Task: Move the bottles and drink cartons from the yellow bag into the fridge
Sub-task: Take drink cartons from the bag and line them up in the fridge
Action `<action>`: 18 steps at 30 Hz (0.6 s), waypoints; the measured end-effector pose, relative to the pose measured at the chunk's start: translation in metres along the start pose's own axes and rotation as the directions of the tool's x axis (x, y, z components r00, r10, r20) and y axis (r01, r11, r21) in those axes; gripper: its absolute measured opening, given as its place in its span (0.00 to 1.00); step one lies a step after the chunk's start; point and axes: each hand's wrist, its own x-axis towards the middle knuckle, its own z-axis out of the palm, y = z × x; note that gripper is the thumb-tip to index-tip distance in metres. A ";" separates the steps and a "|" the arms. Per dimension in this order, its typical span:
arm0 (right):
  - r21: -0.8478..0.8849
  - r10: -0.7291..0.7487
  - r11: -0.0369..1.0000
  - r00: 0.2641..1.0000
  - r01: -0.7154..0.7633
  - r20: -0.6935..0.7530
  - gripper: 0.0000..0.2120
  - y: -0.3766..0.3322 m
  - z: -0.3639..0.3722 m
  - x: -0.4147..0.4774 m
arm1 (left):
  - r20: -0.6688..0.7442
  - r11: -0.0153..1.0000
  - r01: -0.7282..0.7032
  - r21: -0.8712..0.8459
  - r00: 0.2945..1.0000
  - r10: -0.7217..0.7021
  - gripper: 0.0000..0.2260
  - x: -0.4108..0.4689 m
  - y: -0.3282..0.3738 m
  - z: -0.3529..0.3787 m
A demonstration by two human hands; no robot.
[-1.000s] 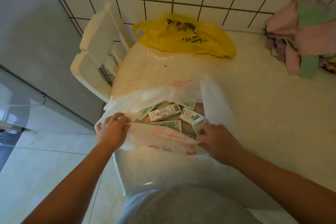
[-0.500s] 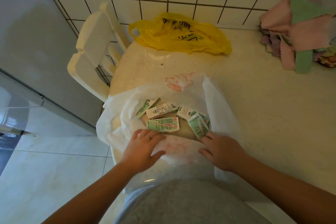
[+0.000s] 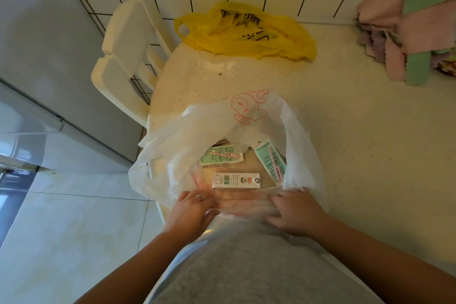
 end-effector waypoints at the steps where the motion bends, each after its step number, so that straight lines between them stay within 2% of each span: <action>1: 0.046 0.002 0.999 0.997 0.001 -0.083 0.31 -0.002 -0.006 0.001 | -0.029 0.998 0.031 -0.054 0.999 -0.033 0.13 0.002 0.003 -0.004; 2: 0.093 0.003 0.995 0.979 0.017 -0.204 0.29 -0.004 -0.012 0.002 | -0.072 0.993 0.052 -0.103 0.996 -0.060 0.14 0.006 0.006 -0.010; 4: 0.130 -0.006 0.989 0.887 0.074 -0.463 0.22 -0.004 -0.022 0.010 | -0.173 0.983 0.073 -0.169 0.980 -0.103 0.13 0.019 0.012 -0.020; 6: 0.099 -0.018 0.990 0.795 0.098 -0.606 0.11 0.000 -0.030 0.020 | -0.200 0.974 0.104 -0.202 0.969 -0.145 0.14 0.037 0.013 -0.029; 7: 0.076 -0.020 0.993 0.778 0.087 -0.628 0.09 0.003 -0.033 0.027 | -0.197 0.974 0.119 -0.192 0.968 -0.157 0.14 0.048 0.009 -0.033; 10: 0.009 -0.020 1.000 0.838 0.030 -0.546 0.19 0.008 -0.042 0.045 | -0.050 0.975 0.208 -0.074 0.976 -0.212 0.14 0.077 -0.007 -0.041; 13: -0.095 -0.014 0.995 0.876 -0.036 -0.482 0.26 0.012 -0.048 0.053 | 0.129 0.971 0.232 0.053 0.963 -0.237 0.21 0.094 -0.020 -0.048; 16: -0.139 0.044 0.984 0.913 -0.109 -0.406 0.33 0.018 -0.054 0.057 | 0.157 0.972 0.200 0.127 0.963 -0.219 0.24 0.103 -0.023 -0.051; 18: -0.147 0.043 0.984 0.934 -0.101 -0.354 0.34 0.021 -0.056 0.060 | 0.150 0.968 0.192 0.163 0.965 -0.217 0.25 0.105 -0.020 -0.050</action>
